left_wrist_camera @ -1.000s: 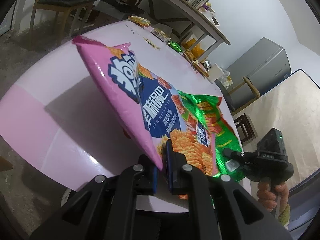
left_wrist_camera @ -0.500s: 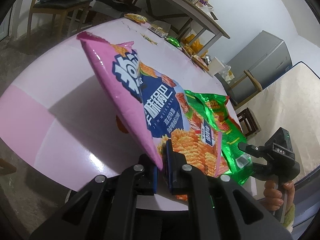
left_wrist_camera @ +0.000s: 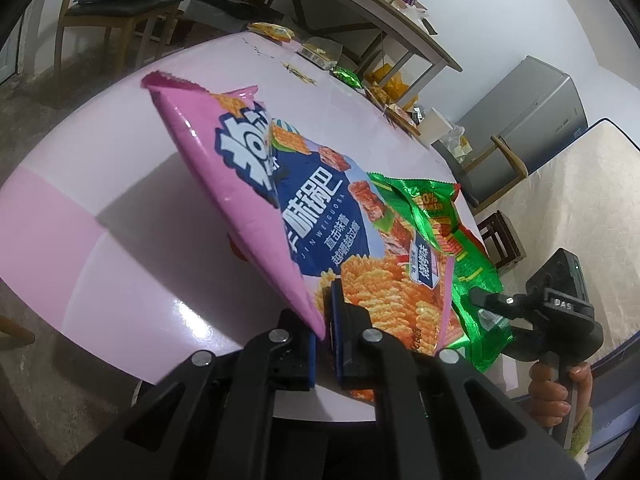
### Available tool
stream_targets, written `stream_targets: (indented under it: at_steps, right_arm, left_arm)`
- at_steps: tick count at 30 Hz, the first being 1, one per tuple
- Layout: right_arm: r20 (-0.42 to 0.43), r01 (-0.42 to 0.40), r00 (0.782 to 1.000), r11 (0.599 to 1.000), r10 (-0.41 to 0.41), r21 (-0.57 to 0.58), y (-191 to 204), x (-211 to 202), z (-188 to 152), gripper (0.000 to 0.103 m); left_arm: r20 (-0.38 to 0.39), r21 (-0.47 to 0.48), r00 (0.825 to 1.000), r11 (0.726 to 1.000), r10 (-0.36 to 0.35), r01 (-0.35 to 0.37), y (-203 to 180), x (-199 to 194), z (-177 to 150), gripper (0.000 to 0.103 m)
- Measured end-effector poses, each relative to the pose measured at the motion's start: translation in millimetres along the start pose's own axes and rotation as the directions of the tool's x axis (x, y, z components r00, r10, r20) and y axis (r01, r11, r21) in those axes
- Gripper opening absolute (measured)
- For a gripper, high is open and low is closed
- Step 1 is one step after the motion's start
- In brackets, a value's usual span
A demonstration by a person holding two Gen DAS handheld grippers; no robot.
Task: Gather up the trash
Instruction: 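Lift the pink snack bag with the left tool while the right tool lifts the green bag, then carry both snack bags from the table to the blue wastebasket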
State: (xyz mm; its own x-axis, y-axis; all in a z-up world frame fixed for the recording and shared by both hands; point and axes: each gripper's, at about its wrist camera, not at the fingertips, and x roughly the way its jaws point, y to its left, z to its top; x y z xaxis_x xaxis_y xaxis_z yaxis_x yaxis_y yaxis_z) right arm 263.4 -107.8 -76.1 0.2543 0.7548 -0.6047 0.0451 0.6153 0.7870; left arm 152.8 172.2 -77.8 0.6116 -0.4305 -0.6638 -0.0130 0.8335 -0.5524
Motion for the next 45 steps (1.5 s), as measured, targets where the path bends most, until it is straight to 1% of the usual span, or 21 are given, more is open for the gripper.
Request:
stream_targets:
  at_steps: [2,4,7,11,14,18,22,30,38,41,45]
  right_arm:
    - [0.001,0.003,1.000,1.000,-0.003,0.005,-2.0,1.3,-0.7,0.017]
    - [0.006,-0.003,1.000,1.000,0.003,0.016,-4.6,0.7,-1.1,0.007]
    - [0.024,-0.009,1.000,1.000,0.008,0.018,-7.7,-5.7,-1.7,0.004]
    - [0.066,-0.002,0.998,1.000,0.000,0.022,-8.8,-17.4,-0.5,0.002]
    - [0.102,-0.004,0.995,0.999,0.000,0.035,-13.2,-27.4,-0.2,0.001]
    - [0.160,-0.006,0.987,0.999,-0.001,0.044,-17.2,-43.8,0.0,0.000]
    - [0.220,-0.007,0.976,0.999,-0.002,0.039,-18.2,-65.0,-0.7,0.000]
    - [0.309,-0.020,0.951,0.999,0.005,0.047,-25.5,-101.9,-6.1,0.000]
    - [0.364,-0.053,0.931,0.997,0.026,0.062,-30.9,-123.6,-8.6,0.000]
    - [0.375,-0.064,0.926,0.996,0.036,0.062,-31.8,-127.4,-10.4,0.000]
    - [0.374,-0.083,0.926,0.995,0.056,0.057,-32.4,-128.2,-11.7,0.000]
  left_arm:
    - [0.003,-0.001,1.000,1.000,0.001,-0.001,-0.2,-0.6,0.1,0.005]
    - [0.007,-0.003,1.000,1.000,-0.001,0.001,0.7,-1.5,0.6,0.005]
    - [0.013,-0.006,1.000,1.000,-0.008,0.008,1.1,-3.2,1.3,0.005]
    - [0.021,-0.010,0.999,1.000,-0.029,0.029,-0.2,-6.1,2.7,0.004]
    - [0.022,-0.007,0.998,0.998,-0.058,0.058,-4.5,-9.3,4.4,0.002]
    - [0.047,0.019,0.993,0.994,-0.108,0.107,-15.6,-18.9,9.8,0.001]
    - [0.065,0.028,0.987,0.989,-0.144,0.142,-24.1,-25.6,16.5,0.001]
    - [0.097,0.042,0.975,0.980,-0.200,0.197,-38.0,-38.2,25.5,0.001]
    - [0.115,0.056,0.965,0.971,-0.236,0.231,-49.7,-46.7,30.8,0.001]
    - [0.120,0.058,0.962,0.970,-0.243,0.238,-50.6,-48.3,32.2,0.001]
    - [0.119,0.060,0.961,0.968,-0.249,0.243,-49.1,-46.1,35.4,0.001]
